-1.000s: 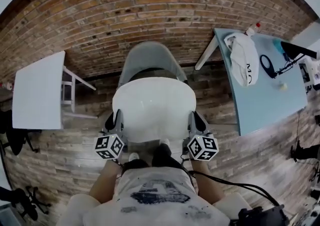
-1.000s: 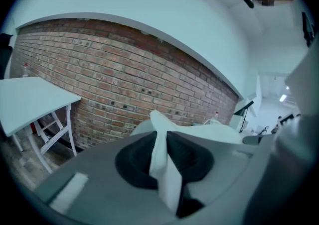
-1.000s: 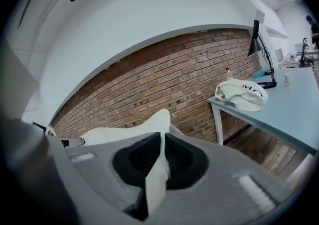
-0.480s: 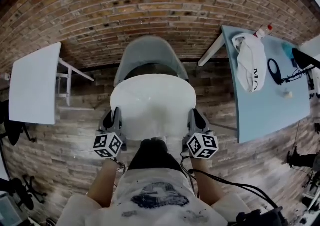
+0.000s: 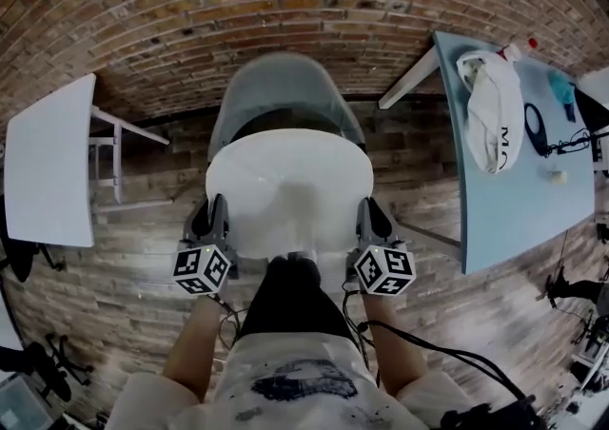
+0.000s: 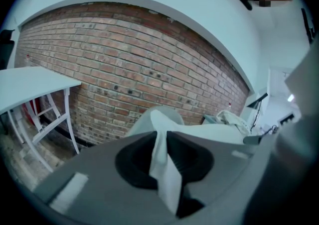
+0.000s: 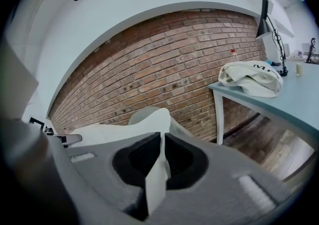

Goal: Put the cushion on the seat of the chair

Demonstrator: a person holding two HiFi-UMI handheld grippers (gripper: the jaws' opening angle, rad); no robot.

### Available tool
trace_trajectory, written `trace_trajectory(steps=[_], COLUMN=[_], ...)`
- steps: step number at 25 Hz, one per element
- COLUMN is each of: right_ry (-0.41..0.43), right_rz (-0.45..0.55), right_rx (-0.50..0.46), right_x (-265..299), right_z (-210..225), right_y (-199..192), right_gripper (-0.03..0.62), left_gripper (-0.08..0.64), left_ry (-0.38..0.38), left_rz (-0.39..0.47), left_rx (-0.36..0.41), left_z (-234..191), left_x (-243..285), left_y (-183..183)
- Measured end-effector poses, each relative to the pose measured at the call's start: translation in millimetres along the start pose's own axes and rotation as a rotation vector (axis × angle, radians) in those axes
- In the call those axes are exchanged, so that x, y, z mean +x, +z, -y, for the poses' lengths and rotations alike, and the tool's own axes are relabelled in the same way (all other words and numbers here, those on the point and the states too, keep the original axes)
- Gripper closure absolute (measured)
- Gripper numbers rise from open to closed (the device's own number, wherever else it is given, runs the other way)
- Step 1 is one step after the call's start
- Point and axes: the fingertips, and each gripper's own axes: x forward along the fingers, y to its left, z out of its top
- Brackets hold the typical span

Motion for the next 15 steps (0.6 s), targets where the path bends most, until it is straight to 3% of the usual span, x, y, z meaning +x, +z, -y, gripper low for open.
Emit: trace_trajectory(steps=[15], right_ry=[-0.028], right_rz=[-0.086], right_rx=[0.004], right_x=[81.0], right_z=[33.1], right_y=[-72.7], right_gripper=[0.568], left_gripper=[0.513], left_ry=[0.034], left_rz=[-0.073], left_rx=[-0.022], left_z=[-44.8], left_x=[73.3], left_y=[-76.9])
